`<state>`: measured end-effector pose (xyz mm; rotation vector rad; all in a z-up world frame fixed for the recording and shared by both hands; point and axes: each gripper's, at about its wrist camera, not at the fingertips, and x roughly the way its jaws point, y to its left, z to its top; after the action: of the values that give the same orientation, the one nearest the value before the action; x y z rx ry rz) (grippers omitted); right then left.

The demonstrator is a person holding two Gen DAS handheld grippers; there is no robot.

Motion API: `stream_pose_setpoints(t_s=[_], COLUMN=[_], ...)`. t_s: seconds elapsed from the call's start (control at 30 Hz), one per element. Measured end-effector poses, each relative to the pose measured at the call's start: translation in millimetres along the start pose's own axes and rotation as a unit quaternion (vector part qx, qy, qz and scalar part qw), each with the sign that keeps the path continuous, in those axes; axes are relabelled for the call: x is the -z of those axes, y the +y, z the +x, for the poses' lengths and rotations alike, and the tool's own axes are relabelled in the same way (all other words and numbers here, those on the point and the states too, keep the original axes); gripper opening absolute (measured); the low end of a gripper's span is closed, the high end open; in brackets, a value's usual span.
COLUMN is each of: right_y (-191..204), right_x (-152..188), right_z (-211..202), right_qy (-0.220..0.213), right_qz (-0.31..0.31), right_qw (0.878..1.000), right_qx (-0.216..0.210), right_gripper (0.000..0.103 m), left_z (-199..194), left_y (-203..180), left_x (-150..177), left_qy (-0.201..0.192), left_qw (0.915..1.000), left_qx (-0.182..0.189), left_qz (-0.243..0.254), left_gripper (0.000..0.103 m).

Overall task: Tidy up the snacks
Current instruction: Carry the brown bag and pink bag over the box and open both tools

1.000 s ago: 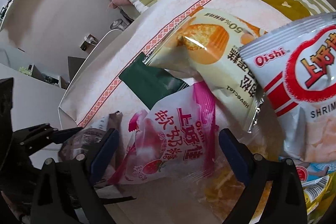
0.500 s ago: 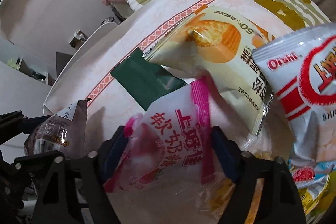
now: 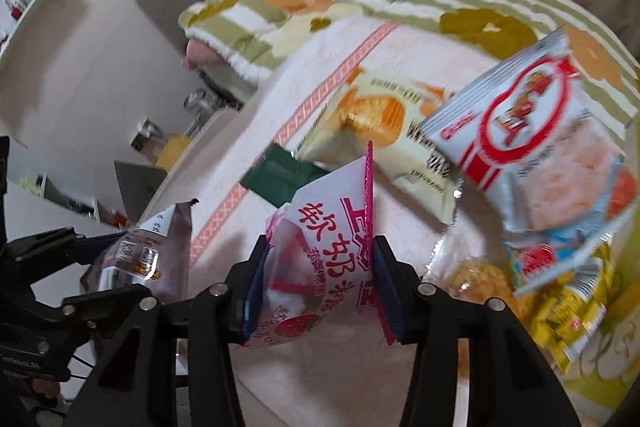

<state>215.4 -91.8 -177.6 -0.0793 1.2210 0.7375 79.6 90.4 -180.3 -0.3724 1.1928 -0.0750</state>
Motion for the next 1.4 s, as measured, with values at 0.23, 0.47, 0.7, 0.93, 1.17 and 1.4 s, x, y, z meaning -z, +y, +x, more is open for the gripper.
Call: stream_pose_setpoints(t_s=[0.23,0.47,0.7,0.93,1.17,1.4], right_y=[0,-16,-61,-127,-204,-267], right_x=[5,15,41,61,76,78], right_z=[-61,-130,-199,-255,-297,-300], right_qy=[-0.073,-0.146,-0.2,-0.221,-0.224,-0.206], right_qz=[0.053,0.119,0.164,0.17,0.175,0.185], right_qw=[0.996,0.98,0.961,0.953,0.951,0.954], right_qx=[0.025,0.067,0.098,0.118,0.126,0.113], right_gripper=[0.045,0.045,0.045,0.045,0.045,0.045], left_z=[-30,-51,-54,-33,5,57], left_y=[-14,-52,-124,-216,-306,-376], left_x=[-18,-50,-78,-97,-116,-135], left_qy=[-0.032,-0.064,-0.087,-0.104,-0.096,-0.068], left_qw=[0.9974,0.987,0.9752,0.9669,0.9652,0.9669], left_qx=[0.035,0.08,0.108,0.134,0.149,0.139], left_qz=[0.055,0.124,0.173,0.191,0.193,0.203], left_gripper=[0.059,0.059,0.059,0.059,0.059,0.059])
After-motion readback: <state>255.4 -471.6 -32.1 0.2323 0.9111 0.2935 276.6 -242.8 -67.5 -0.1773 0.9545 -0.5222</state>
